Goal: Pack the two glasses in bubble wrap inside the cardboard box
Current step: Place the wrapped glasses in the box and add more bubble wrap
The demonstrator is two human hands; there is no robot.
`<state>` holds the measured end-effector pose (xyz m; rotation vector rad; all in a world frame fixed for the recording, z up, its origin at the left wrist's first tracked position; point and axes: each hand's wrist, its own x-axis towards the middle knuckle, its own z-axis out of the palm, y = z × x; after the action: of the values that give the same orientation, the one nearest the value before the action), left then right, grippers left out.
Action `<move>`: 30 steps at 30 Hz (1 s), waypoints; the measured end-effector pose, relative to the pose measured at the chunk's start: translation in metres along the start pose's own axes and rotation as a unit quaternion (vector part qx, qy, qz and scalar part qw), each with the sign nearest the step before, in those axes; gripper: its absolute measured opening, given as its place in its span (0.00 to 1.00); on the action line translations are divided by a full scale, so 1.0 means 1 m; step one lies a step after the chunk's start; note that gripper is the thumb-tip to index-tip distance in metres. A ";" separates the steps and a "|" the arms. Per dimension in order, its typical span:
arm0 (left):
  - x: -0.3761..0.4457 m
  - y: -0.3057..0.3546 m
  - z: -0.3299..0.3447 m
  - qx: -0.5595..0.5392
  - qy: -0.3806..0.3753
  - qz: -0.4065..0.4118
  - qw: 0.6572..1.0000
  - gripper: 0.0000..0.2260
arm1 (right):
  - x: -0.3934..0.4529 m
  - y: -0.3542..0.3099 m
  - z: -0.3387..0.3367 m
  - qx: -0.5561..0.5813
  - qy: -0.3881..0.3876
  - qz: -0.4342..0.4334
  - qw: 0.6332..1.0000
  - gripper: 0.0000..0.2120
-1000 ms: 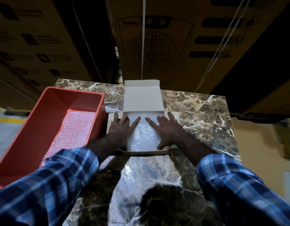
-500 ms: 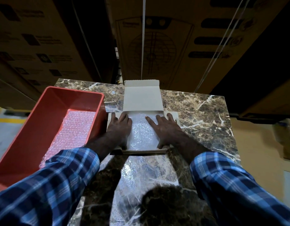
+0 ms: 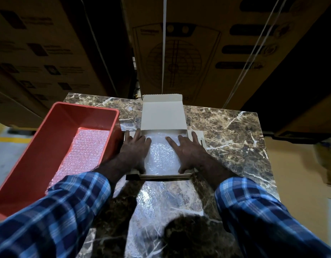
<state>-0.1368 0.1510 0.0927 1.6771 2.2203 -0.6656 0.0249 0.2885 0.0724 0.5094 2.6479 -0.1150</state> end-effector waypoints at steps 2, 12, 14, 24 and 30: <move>-0.001 0.000 0.000 0.000 0.002 0.002 1.000 0.56 | -0.001 -0.001 -0.003 0.002 -0.005 0.003 1.000 0.67; -0.015 -0.002 0.023 -0.124 0.059 -0.040 0.990 0.49 | -0.013 -0.002 0.009 0.035 0.048 0.014 0.998 0.62; -0.022 0.003 0.026 -0.160 0.082 -0.049 0.983 0.44 | -0.018 -0.006 0.013 0.052 0.074 0.026 0.996 0.58; -0.068 0.025 0.067 -0.315 0.136 -0.079 0.936 0.36 | -0.049 -0.041 0.041 0.146 0.211 0.091 0.962 0.26; -0.075 0.025 0.071 -0.305 0.144 -0.057 0.940 0.29 | -0.055 -0.065 0.050 0.132 0.186 0.126 0.965 0.28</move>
<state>-0.0949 0.0582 0.0633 1.3867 2.3837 0.2621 0.0667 0.2014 0.0507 1.0438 2.9141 -0.3251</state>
